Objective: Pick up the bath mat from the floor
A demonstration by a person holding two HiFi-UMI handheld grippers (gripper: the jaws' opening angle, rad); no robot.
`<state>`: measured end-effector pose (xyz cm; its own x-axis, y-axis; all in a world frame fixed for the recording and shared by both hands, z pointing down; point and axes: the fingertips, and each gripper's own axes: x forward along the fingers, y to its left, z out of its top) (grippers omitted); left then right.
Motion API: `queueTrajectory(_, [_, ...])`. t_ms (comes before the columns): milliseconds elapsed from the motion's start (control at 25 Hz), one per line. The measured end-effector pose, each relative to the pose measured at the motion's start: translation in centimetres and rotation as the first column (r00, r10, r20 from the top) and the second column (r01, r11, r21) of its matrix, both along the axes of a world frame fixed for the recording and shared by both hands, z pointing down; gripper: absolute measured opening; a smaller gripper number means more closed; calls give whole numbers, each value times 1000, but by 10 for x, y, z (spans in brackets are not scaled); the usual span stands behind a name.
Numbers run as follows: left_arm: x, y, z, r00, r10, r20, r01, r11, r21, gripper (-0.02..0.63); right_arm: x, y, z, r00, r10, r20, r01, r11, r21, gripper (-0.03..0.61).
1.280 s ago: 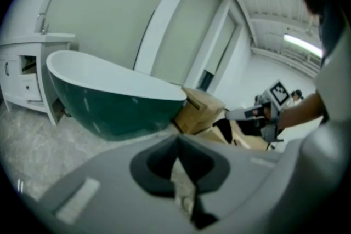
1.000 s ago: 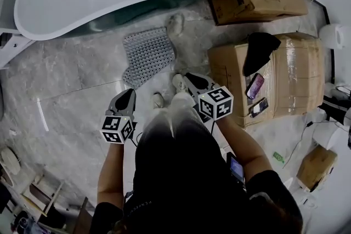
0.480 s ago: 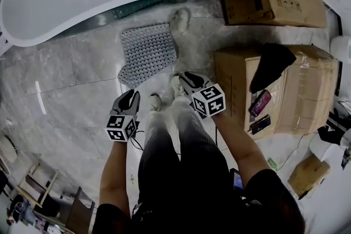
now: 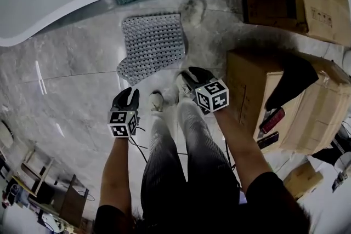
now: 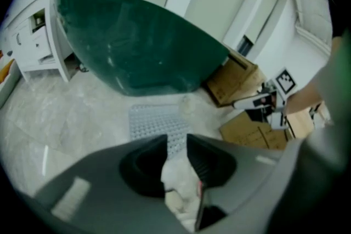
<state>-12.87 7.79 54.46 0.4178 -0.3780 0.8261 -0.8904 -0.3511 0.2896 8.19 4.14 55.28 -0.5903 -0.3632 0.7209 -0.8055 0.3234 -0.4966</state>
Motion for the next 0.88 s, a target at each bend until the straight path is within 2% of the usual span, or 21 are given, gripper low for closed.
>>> queueTrajectory(160, [-20,7,49,998,-33,46,35,998,-46,112,-1,0,42,1000,15,-10,-15,1000,-21,143])
queueTrajectory(280, [-28,10,79,997,-58,42,61,997,-57,115,2,-1,75,999,32,-28,-33,999,-33,152])
queueTrajectory(480, [-37,12,129,998,-47,42,50,996,-75,130,1,-4,125,998,49,-49,-52,998,-46,158])
queueTrajectory(760, [-49,2,189,998,-23,62,26,999,-47,133,0,-8,191,994,68,-82,-74,995,-65,170])
queueTrajectory(880, [-56,-4,214,996,-54,65,57,998,-35,133,5,-12,216,991,84,-100,-90,994,-61,173])
